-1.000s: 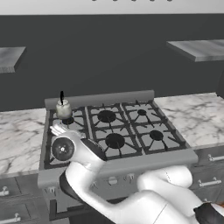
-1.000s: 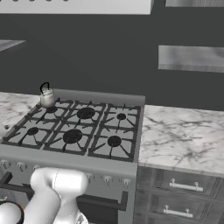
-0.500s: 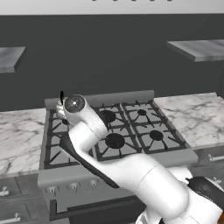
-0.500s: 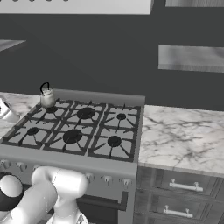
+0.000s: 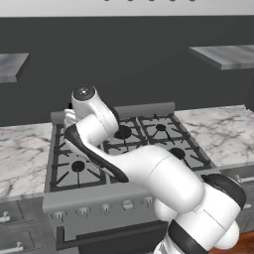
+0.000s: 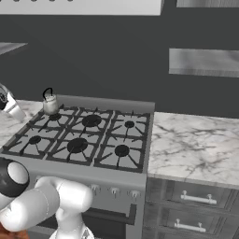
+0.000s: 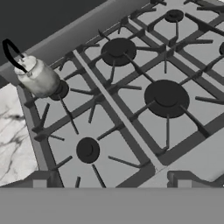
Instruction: The kettle is done boiling. Turn off the stove, then wait for 300 timesteps before moving the kettle to the dining table.
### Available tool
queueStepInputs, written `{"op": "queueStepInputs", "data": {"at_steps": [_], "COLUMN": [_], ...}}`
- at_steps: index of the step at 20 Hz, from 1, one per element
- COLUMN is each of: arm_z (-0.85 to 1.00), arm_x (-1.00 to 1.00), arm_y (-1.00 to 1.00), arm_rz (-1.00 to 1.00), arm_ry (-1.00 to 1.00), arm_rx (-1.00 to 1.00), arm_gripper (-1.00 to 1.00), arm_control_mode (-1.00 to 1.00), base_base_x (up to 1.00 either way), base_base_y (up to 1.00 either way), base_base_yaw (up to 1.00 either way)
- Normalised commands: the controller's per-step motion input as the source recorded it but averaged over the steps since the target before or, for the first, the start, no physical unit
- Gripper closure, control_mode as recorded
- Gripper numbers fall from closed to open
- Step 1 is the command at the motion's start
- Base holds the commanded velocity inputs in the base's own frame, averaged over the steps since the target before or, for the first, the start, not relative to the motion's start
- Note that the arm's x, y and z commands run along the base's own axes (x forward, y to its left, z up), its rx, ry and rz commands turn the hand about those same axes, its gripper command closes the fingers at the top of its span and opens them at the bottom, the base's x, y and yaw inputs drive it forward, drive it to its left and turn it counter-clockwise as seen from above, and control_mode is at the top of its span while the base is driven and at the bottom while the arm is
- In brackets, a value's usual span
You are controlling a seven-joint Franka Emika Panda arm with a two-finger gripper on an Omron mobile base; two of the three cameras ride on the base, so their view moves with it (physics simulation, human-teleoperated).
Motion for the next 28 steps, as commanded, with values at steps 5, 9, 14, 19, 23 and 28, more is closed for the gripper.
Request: {"op": "queueStepInputs", "data": {"at_steps": [5, 9, 14, 19, 23, 28], "arm_z": [0.0, 0.0, 0.0, -0.02, -0.02, 0.0], "arm_x": [0.04, 0.1, 0.2, 0.14, 0.2, 0.24], "arm_y": [-0.01, -0.1, -0.22, -0.05, 0.0, 0.0], "arm_rz": [0.11, 0.16, 0.18, 0.16, 0.12, 0.1], "arm_ry": [-0.04, -0.01, 0.0, -0.01, -0.04, -0.05], "arm_rx": [-0.08, -0.05, -0.01, -0.09, -0.03, 0.0], "arm_gripper": [-1.0, -1.0, -1.0, -1.0, -1.0, -1.0], "arm_control_mode": [-1.0, -1.0, -1.0, -1.0, -1.0, -1.0], "base_base_x": [0.0, 0.0, 0.0, 0.0, 0.0, 0.0], "base_base_y": [0.0, 0.0, 0.0, 0.0, 0.0, 0.0], "base_base_yaw": [0.0, 0.0, 0.0, 0.0, 0.0, 0.0]}}
